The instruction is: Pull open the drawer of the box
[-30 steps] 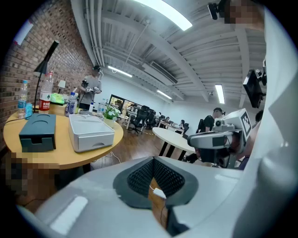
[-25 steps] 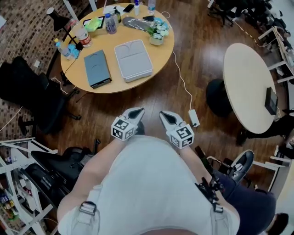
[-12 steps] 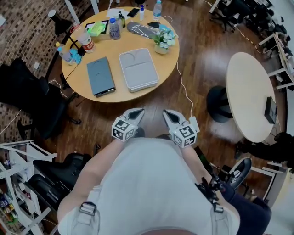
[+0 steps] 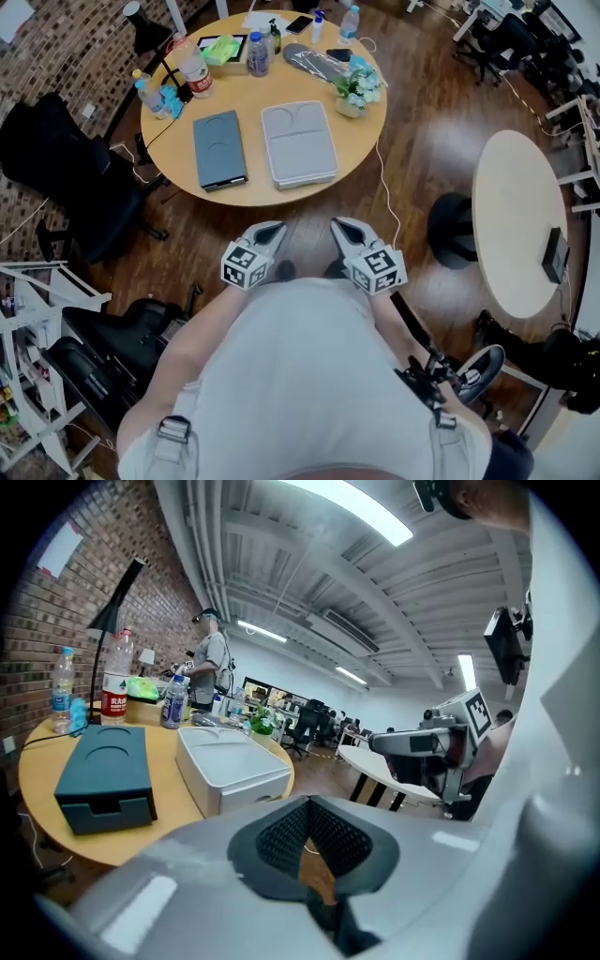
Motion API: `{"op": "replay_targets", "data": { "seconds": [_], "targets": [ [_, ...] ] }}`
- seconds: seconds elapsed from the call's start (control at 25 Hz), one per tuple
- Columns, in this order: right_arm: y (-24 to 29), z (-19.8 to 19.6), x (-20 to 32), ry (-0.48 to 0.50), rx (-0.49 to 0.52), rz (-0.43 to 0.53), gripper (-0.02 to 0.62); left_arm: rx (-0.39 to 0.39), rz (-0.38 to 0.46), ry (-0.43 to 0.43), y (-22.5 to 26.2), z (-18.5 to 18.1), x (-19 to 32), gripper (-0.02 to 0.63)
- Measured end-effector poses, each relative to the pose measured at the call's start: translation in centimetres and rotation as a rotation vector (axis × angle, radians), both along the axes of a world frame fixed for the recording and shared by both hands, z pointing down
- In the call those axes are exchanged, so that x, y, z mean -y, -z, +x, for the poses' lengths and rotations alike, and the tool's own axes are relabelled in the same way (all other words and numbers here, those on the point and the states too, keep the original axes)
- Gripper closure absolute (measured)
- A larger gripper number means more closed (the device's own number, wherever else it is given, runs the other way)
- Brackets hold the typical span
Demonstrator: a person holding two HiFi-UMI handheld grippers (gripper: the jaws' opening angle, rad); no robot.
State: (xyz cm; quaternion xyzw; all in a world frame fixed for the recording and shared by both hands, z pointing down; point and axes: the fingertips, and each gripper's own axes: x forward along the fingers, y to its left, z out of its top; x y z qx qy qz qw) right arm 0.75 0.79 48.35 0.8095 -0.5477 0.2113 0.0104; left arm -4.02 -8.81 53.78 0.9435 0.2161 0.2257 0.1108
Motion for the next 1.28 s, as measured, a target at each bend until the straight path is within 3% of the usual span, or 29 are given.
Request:
{"op": "replay_targets", "data": {
  "seconds": [0.32,0.52,0.92,1.28],
  "targets": [
    [-0.7,3.0,1.5,0.143,-0.017,0.002,0.588,0.011,0.037,0.106,-0.1,1.7,0.6,0.601],
    [-1.2,5.5,2.0,0.242,-0.014,-0.002,0.588,0.057,0.037,0.211,-1.3,2.8,0.8,0.600],
    [-0.1,12.1,2.4,0.408,-0.033,0.009,0.588,0.102,0.042,0.360,-2.4,7.0,-0.9,0.600],
    [-0.4,14.0,3.8,0.574,-0.015,0.006,0.588,0.146,-0.118,0.591,-4.3,9.1,-0.4,0.600]
  ]
}}
